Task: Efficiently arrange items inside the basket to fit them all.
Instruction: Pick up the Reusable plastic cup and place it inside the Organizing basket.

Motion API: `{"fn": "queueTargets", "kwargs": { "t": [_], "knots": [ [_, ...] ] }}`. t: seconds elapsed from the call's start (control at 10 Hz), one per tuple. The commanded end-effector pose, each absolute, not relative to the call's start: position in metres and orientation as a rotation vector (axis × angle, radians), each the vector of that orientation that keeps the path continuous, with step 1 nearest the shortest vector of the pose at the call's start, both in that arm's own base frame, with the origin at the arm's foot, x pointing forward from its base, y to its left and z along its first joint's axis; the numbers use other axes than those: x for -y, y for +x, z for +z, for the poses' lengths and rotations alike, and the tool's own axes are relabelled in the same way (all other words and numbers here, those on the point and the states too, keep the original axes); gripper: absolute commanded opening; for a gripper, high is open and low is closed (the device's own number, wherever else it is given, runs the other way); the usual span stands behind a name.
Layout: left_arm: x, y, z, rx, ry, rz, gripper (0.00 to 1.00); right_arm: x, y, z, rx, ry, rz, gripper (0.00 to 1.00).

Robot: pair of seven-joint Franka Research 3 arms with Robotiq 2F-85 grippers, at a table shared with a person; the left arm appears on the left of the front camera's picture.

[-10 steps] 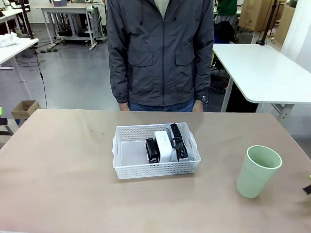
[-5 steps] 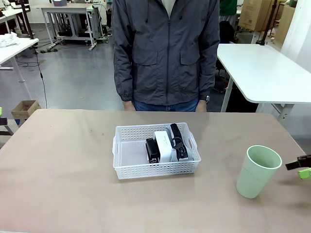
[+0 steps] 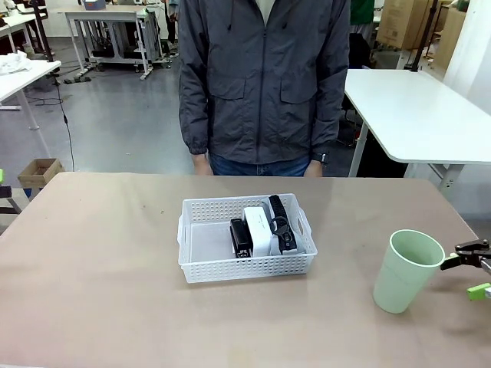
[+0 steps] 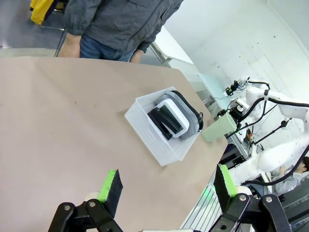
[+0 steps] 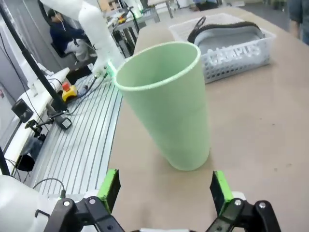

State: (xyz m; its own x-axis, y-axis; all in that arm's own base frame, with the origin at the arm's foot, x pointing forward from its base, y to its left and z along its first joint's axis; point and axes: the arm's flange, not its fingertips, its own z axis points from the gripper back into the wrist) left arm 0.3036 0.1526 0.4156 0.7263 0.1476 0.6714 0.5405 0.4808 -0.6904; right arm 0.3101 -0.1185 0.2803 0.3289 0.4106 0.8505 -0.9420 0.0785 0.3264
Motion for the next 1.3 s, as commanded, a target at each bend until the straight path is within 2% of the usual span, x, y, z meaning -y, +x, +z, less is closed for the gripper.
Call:
{"fn": "queueTargets", "kwargs": {
  "t": [0.0,0.1,0.3,0.4,0.7,1.0,1.2],
  "knots": [
    [-0.152,0.304,0.419,0.762,-1.081,-0.263,1.00,0.109,0.308,0.274,0.608,0.945,1.013,1.00],
    [-0.152,0.304,0.419,0.762,-1.081,-0.263,1.00,0.118,0.310,0.280,0.653,1.030,1.128,1.00],
    [-0.152,0.304,0.419,0.762,-1.081,-0.263,1.00,0.118,0.310,0.280,0.653,1.030,1.128,1.00],
    [-0.152,0.304,0.419,0.762,-1.081,-0.263,1.00,0.120,0.313,0.277,0.635,1.007,1.103,1.00],
    [-0.152,0.304,0.419,0.762,-1.081,-0.263,1.00,0.124,0.305,0.266,0.790,0.981,1.380,1.00],
    [-0.152,0.304,0.419,0.762,-1.081,-0.263,1.00,0.119,0.296,0.262,0.861,0.924,1.556,1.00],
    [-0.152,0.304,0.419,0.762,-1.081,-0.263,1.00,0.107,0.294,0.254,0.881,0.861,1.543,1.00]
  ]
}}
